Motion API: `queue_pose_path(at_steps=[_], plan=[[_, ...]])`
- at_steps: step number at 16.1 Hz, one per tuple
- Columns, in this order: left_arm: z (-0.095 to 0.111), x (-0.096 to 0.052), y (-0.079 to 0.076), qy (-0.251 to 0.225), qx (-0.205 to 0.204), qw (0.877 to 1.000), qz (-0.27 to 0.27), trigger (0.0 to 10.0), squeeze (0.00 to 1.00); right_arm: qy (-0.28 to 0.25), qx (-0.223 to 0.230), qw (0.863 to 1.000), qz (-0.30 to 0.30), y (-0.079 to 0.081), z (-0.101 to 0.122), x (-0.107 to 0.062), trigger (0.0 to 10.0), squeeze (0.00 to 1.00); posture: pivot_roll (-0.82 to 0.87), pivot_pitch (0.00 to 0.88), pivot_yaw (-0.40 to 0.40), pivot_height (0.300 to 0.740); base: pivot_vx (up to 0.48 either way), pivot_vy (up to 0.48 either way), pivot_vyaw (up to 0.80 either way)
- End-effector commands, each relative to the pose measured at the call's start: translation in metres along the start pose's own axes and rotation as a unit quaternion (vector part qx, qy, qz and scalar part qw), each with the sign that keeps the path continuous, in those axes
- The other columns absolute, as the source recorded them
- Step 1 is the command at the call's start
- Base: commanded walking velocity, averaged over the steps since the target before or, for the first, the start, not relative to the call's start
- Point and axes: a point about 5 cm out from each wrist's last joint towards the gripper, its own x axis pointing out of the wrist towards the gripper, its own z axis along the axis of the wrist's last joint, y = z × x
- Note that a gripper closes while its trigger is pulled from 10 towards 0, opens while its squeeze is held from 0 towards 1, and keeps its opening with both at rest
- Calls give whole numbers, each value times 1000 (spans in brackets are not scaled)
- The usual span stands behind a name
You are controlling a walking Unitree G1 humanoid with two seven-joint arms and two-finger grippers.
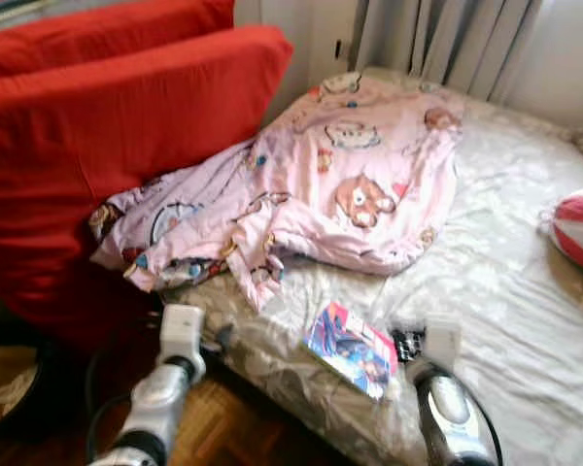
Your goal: Clean up the room
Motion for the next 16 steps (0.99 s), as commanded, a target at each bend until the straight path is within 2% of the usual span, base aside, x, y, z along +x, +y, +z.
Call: queue_pose_path(at_steps=[1, 4, 6, 8, 10, 12, 16], plan=[[5, -2, 5, -29, -3, 1000, 6, 10000, 0, -4, -1, 1000, 0, 0, -6, -6, 10000, 0, -15, 92, -23, 740, 0, 0, 0], [14, -14, 11, -93, 18, 995, 6, 10000, 0, -59, -15, 998, 14, -2, 0, -17, 10000, 0, -25, 63, -24, 740, 0, 0, 0], [14, -20, 13, -109, 22, 994, 6, 10000, 0, -68, -26, 997, 9, -7, -2, -26, 10000, 0, -24, 47, -37, 740, 0, 0, 0], [21, -19, 12, -122, 23, 992, 5, 10000, 0, -68, -29, 997, 2, -12, -6, -36, 10000, 0, -19, 33, -48, 740, 0, 0, 0], [24, -18, 10, -125, 21, 992, 2, 10000, 0, -58, -27, 998, -4, -13, -9, -38, 10000, 0, -20, 17, -48, 740, 0, 0, 0], [29, -14, 8, -128, 15, 992, -4, 10000, 0, -63, -17, 998, 4, -6, -8, -41, 10000, 0, -24, 4, -47, 740, 0, 0, 0], [45, -10, 10, -151, 3, 988, 2, 10000, 0, -41, -13, 999, 13, 2, -14, -42, 10000, 0, -26, 12, -44, 740, 0, 0, 0]])
